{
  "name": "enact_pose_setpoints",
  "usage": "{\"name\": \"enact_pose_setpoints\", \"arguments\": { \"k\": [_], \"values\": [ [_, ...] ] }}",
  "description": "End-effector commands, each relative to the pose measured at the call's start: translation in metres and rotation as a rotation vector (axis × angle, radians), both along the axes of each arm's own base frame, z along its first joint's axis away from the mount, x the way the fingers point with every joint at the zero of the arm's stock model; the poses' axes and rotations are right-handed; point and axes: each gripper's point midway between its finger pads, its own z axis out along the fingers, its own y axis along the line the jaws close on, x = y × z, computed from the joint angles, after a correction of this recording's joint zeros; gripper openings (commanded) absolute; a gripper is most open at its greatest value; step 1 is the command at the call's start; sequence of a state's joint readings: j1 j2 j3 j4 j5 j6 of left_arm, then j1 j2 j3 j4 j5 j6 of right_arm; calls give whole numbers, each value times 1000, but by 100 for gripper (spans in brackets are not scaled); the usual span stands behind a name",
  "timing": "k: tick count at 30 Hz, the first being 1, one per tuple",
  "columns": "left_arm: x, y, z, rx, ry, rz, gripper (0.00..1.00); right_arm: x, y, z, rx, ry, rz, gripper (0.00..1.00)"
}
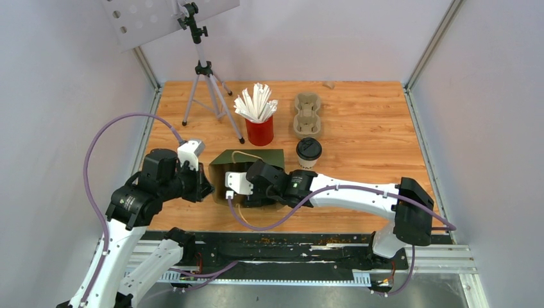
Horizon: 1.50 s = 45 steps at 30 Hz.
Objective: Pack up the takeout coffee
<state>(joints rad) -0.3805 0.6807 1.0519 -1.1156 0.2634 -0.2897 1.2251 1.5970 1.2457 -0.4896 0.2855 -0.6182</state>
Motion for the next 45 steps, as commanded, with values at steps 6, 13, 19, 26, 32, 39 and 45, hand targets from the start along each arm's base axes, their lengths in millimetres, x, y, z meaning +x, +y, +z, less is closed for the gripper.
{"name": "enact_pose_setpoints", "arguments": {
  "k": [6, 13, 19, 26, 32, 39, 45],
  "values": [
    [7, 2, 4, 19, -14, 15, 0, -18, -11, 50, 148, 57, -12, 57],
    [10, 1, 8, 14, -29, 19, 0, -28, -19, 67, 203, 85, -4, 57],
    [11, 1, 9, 16, -28, 14, 0, -43, -17, 97, 279, 146, 29, 57],
    [12, 2, 9, 25, -28, 24, 0, -61, -37, 138, 418, 202, 7, 57],
    [15, 4, 10, 39, -33, 25, 0, -61, -64, 174, 577, 199, -101, 58],
    [17, 4, 14, 38, -33, 32, 0, -51, -84, 181, 692, 168, -229, 59],
    [18, 3, 18, 36, -40, 29, 0, -18, -117, 194, 805, 60, -490, 62]
  ]
}}
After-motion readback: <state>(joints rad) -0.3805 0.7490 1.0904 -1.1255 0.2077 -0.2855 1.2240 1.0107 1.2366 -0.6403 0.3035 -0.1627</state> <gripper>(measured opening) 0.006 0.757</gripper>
